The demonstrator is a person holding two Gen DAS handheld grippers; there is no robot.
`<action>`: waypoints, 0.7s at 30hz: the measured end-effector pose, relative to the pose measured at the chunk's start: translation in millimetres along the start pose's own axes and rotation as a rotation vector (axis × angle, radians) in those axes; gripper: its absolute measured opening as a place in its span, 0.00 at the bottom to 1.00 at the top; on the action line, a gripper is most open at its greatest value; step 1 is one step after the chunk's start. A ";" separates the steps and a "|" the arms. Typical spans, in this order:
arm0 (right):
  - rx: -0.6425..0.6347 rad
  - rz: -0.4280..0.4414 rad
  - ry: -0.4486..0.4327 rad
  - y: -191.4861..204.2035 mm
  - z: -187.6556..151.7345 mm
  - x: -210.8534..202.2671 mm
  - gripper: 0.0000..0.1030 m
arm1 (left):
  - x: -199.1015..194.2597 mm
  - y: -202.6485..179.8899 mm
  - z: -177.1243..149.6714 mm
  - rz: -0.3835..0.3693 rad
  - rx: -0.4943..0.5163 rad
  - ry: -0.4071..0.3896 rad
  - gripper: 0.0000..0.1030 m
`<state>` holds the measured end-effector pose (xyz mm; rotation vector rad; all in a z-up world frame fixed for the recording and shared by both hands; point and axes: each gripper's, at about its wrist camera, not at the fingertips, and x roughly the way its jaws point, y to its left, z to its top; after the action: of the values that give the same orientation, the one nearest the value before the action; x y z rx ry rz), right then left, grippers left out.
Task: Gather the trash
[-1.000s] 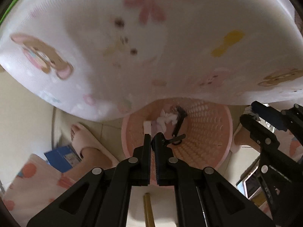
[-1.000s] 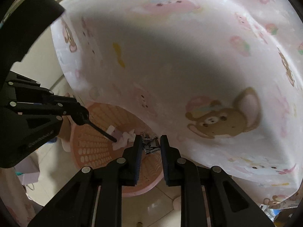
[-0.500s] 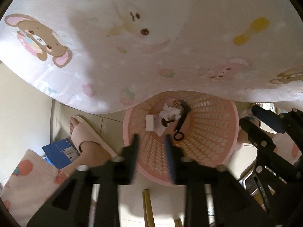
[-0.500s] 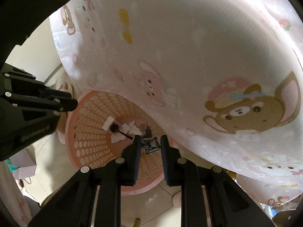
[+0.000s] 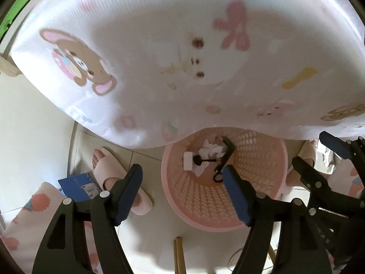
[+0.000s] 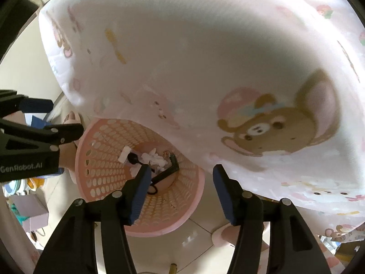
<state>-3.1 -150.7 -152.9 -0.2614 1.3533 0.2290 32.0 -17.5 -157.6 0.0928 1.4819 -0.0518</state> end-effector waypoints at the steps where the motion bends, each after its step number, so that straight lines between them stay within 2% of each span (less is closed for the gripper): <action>1: 0.012 0.012 -0.006 -2.4 0.9 -6.3 0.57 | -4.3 1.0 0.6 0.003 0.000 -0.015 0.69; 7: 0.083 0.059 -0.118 -19.7 2.8 -58.1 0.57 | -48.3 4.8 -0.4 0.020 0.011 -0.153 0.70; 11: 0.099 0.024 -0.222 -27.2 4.0 -94.3 0.57 | -81.5 3.4 -4.4 0.049 0.041 -0.265 0.70; 14: 0.135 0.031 -0.288 -35.3 3.4 -123.2 0.57 | -106.2 8.3 -3.6 -0.044 0.010 -0.318 0.70; 16: 0.166 0.029 -0.331 -42.7 3.1 -145.2 0.57 | -122.6 11.9 -2.5 -0.061 -0.008 -0.372 0.70; 21: 0.211 0.002 -0.404 -56.3 -1.9 -167.3 0.60 | -149.0 8.7 -3.7 0.020 0.016 -0.506 0.85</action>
<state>-21.1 -206.6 13.6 -0.0319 0.9674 0.1294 16.0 -11.8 -9.3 0.0994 0.9746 -0.0656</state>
